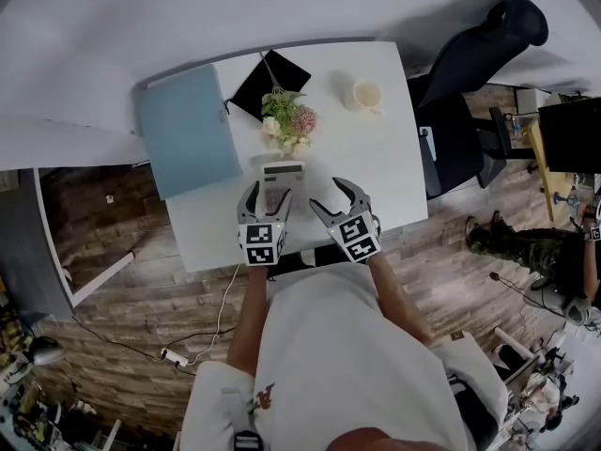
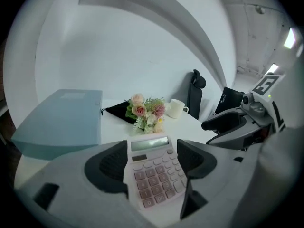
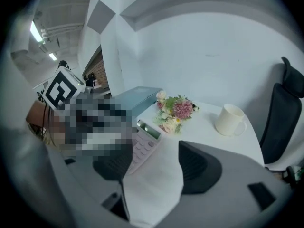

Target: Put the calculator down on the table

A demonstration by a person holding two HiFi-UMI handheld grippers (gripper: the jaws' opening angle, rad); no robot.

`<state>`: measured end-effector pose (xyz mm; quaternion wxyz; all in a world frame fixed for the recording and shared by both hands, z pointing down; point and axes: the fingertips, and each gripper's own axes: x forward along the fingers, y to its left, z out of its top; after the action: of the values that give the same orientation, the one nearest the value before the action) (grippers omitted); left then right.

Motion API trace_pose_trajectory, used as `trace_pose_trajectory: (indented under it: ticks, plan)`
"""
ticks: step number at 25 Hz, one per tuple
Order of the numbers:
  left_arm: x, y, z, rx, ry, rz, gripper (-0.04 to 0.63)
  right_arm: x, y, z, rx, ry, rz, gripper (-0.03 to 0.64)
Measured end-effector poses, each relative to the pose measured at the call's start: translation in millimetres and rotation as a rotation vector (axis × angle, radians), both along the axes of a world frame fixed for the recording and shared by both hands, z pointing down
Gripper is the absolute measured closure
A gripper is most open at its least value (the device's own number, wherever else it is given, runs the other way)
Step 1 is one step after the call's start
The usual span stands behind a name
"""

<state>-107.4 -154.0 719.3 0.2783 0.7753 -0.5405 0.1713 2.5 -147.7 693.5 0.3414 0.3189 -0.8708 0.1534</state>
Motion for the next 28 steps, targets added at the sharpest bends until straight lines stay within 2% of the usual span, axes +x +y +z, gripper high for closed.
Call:
trace_pose_trajectory:
  ticks: [5,9,15,18,23,28]
  plan:
    - [-4.6,-7.0,-42.3,0.123,-0.017,0.039,0.219,-4.8,-8.5,-28.4,0.093,-0.029,0.035,0.307]
    - [-10.5,-10.3,-88.3,0.231,-0.043,0.067,0.222,-8.2,-18.3,-70.7,0.203,-0.074,0.062,0.306]
    - [-29.4,-15.3,-163.0,0.432,-0.118,0.034,0.212,-8.1,-30.5,-135.0,0.365,-0.137,0.116,0.303]
    - [-35.9,-16.9,-194.4,0.516,-0.131,0.015,0.210,-6.8,-33.1,-162.6,0.435,-0.168,0.144,0.291]
    - [-40.8,-14.7,-244.0,0.594,-0.117,-0.031,0.209,-10.1,-28.5,-207.8,0.522,-0.220,0.157,0.273]
    - [-44.7,-7.1,-275.5,0.673,-0.167,-0.036,0.209,-11.0,-22.8,-248.5,0.640,-0.258,0.175,0.253]
